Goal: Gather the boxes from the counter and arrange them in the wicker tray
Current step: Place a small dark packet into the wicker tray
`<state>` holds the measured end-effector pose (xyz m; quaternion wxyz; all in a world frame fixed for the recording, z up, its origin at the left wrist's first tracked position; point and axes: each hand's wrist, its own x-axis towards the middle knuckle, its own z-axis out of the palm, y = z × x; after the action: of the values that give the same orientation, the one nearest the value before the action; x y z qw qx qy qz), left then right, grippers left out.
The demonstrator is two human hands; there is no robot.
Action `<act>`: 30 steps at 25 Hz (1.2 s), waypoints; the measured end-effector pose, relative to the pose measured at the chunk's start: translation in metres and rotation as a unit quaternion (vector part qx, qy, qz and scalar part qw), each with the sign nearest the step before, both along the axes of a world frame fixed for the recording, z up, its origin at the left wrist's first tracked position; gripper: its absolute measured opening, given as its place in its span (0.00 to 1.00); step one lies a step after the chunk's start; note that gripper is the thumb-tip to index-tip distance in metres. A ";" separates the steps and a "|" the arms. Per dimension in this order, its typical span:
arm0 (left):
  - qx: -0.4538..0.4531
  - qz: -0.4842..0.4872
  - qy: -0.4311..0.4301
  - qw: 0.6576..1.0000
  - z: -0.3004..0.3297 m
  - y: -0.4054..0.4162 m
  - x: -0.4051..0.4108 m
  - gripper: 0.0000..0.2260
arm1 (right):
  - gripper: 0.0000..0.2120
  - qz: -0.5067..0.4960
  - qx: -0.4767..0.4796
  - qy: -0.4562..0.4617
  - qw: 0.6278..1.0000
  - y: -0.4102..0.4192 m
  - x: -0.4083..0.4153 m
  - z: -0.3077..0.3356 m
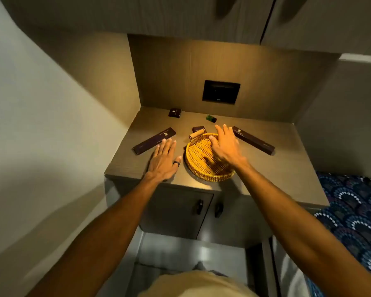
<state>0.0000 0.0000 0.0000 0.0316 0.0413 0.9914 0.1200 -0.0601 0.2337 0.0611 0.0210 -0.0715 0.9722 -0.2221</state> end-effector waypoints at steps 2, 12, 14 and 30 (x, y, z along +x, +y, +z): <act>-0.003 0.011 -0.048 0.999 -0.009 0.003 -0.009 0.30 | 0.30 0.003 0.003 -0.013 1.000 -0.007 -0.024 0.003; -0.026 0.010 -0.035 0.999 -0.035 -0.004 -0.025 0.30 | 0.18 -0.049 0.066 -0.185 0.979 -0.082 -0.113 0.004; -0.020 0.012 -0.029 0.999 -0.038 -0.006 -0.026 0.30 | 0.18 -0.063 0.082 -0.186 0.977 -0.087 -0.123 -0.002; -0.023 0.010 -0.015 1.000 -0.044 -0.007 -0.023 0.30 | 0.35 0.362 0.154 -0.097 0.914 0.001 -0.029 -0.011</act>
<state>-0.0233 -0.0072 -0.0436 0.0462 0.0291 0.9937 0.0977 -0.0886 0.2351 0.0505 0.2053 -0.3927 0.8949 -0.0525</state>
